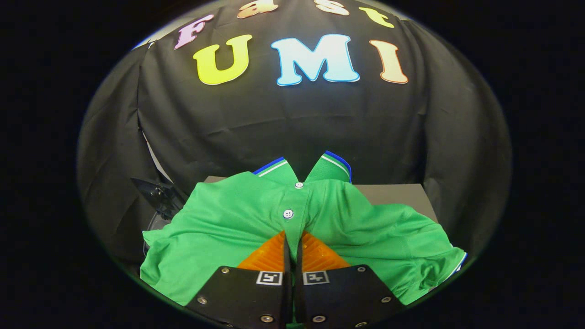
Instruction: Put the clothes into the washing machine and then close the washing machine lid.
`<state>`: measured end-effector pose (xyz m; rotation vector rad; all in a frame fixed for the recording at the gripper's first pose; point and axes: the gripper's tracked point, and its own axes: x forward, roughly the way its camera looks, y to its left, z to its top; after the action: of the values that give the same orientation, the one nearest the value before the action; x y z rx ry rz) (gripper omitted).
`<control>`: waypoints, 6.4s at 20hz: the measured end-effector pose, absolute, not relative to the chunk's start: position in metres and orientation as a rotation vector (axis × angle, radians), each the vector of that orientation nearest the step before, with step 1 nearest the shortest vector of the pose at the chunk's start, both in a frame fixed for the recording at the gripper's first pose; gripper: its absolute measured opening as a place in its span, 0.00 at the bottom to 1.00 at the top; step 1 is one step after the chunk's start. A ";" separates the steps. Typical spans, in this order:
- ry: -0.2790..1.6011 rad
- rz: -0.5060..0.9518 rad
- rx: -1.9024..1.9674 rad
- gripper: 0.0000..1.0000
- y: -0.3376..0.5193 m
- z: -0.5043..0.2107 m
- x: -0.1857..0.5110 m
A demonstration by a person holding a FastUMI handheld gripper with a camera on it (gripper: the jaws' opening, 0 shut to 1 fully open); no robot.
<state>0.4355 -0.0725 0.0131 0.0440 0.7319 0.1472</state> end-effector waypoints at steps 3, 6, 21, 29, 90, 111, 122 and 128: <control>0.690 0.148 0.147 0.00 -0.066 0.028 0.430; 0.657 0.146 0.296 0.00 -0.057 0.045 0.421; 0.488 0.178 0.333 0.00 0.013 0.125 0.395; 0.463 0.222 0.311 0.00 0.075 0.142 0.397; 0.781 0.414 0.007 0.01 0.364 -0.122 0.357; 0.775 0.368 -0.034 0.96 0.359 -0.139 0.344; 0.370 0.385 -0.100 0.95 0.374 -0.007 0.381; 0.288 0.344 -0.079 0.96 0.382 0.039 0.420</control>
<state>0.4200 0.3822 0.0390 -0.0786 0.2879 0.3441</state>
